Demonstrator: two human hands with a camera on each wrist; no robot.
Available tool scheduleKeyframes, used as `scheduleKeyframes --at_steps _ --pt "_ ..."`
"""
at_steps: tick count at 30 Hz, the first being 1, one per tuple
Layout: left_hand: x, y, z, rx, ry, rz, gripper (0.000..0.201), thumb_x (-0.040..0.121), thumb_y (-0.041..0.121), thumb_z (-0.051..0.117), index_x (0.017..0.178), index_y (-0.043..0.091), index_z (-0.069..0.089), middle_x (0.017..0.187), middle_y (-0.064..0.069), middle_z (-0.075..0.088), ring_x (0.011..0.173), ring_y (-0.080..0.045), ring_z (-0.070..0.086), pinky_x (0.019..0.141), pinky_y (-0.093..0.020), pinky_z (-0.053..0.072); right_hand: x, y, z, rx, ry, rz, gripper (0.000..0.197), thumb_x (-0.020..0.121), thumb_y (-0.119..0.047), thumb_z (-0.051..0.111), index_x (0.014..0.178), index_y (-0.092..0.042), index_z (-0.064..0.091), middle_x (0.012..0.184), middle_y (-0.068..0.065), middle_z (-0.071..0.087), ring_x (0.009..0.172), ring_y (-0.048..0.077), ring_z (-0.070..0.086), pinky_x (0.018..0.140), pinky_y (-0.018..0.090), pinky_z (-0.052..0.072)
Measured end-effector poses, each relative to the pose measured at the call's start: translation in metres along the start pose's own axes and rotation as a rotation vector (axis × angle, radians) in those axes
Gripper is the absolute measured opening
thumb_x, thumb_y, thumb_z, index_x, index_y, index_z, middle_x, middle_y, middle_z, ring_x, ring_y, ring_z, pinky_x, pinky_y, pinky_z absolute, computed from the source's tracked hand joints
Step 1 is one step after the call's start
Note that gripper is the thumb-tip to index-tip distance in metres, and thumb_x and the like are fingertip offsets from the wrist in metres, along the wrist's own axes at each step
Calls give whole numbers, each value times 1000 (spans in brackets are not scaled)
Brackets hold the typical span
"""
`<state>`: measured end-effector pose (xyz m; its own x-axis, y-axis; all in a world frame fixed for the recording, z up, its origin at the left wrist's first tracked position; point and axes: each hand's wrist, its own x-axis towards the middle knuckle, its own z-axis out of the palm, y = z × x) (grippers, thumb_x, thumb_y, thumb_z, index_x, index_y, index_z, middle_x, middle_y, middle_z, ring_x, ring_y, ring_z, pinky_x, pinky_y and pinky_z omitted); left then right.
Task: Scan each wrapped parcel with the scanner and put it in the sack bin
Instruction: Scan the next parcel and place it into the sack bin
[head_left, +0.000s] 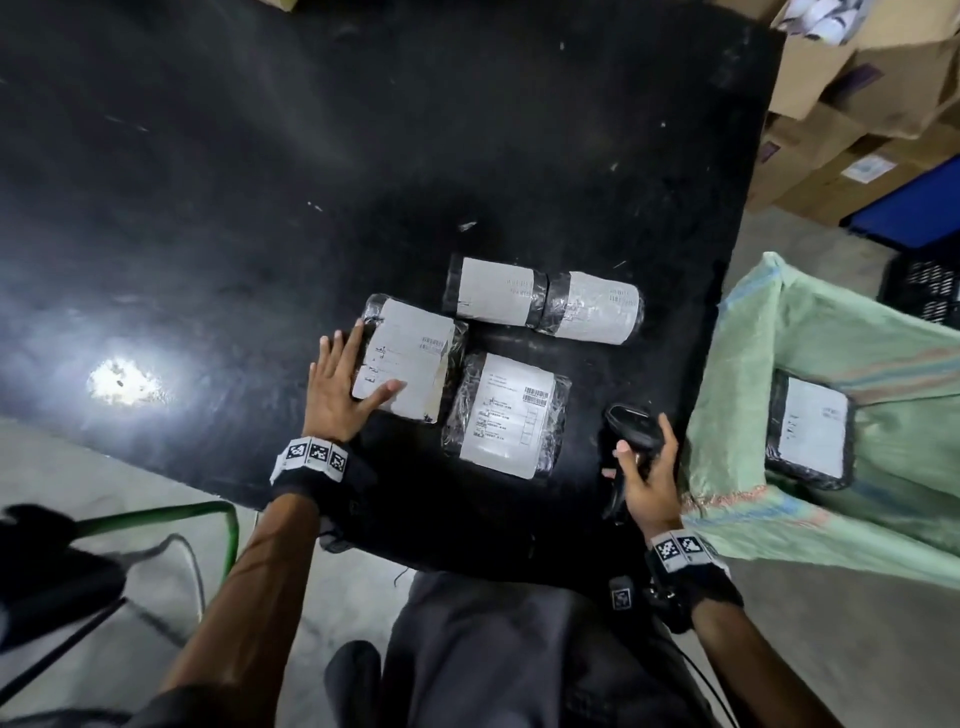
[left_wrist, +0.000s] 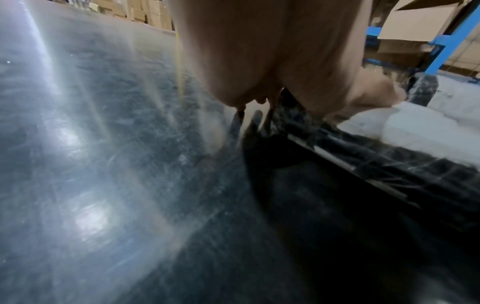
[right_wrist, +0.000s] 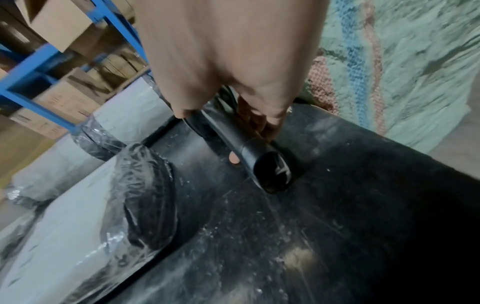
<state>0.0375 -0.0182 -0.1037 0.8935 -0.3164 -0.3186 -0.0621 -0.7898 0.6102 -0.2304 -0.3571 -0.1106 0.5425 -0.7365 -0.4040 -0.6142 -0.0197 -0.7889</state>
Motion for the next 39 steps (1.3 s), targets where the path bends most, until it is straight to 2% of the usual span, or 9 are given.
scheduleKeyframes --at_steps 3,9,12,14,17,23,31,34,39 --pt "4 -4 2 -91 -23 2 103 80 76 62 164 37 17 171 -18 14 160 -32 0 127 -56 -1 0 -7 4 52 24 -25 75 80 -54 68 143 -55 28 141 21 45 99 38 67 69 41 62" --pt "3 -5 5 -195 -86 2 85 97 40 67 164 40 14 171 -14 19 160 -31 -5 127 -55 -8 3 -3 10 53 33 -56 73 86 -42 64 148 -36 25 130 22 52 71 17 68 69 48 60" --pt "2 -5 3 -218 -62 30 84 97 38 69 163 40 18 166 -7 37 160 -34 9 128 -60 -1 7 3 11 55 42 -99 64 95 -19 63 144 -43 29 128 19 54 69 15 66 67 44 60" --pt "0 0 -1 -249 -9 86 86 94 36 74 163 39 22 160 -2 47 155 -31 32 127 -61 19 8 3 13 45 52 -101 65 95 -14 62 139 -50 30 131 16 51 70 16 66 66 41 60" --pt "-3 10 -5 -273 92 236 86 90 29 79 162 26 31 156 -4 51 143 -21 49 119 -48 41 7 0 13 64 62 -98 65 96 -13 62 141 -45 29 128 3 48 74 20 65 63 34 60" --pt "-2 31 -18 -262 -8 130 101 81 21 88 161 40 29 154 8 52 136 -9 47 118 -35 38 3 -4 13 157 -10 -36 62 98 -15 59 141 -46 28 120 2 55 57 11 68 56 29 60" --pt "-5 28 -16 -537 -46 158 98 81 13 87 160 32 32 152 -1 55 139 -20 55 118 -54 43 -5 -8 11 201 3 -3 65 97 -19 62 147 -43 27 96 18 70 52 18 58 46 28 49" --pt "-16 30 -16 -610 2 154 94 84 -2 82 160 25 34 155 -7 52 140 -26 54 117 -52 43 -10 -14 9 218 3 -6 66 96 -17 63 148 -41 30 91 10 69 52 19 54 45 28 48" --pt "-37 40 -17 -682 76 161 91 86 -7 77 161 20 34 152 -5 55 138 -22 57 111 -29 49 -23 -32 -1 214 -34 -78 67 96 -15 63 150 -36 30 105 -13 62 54 19 54 46 29 49"
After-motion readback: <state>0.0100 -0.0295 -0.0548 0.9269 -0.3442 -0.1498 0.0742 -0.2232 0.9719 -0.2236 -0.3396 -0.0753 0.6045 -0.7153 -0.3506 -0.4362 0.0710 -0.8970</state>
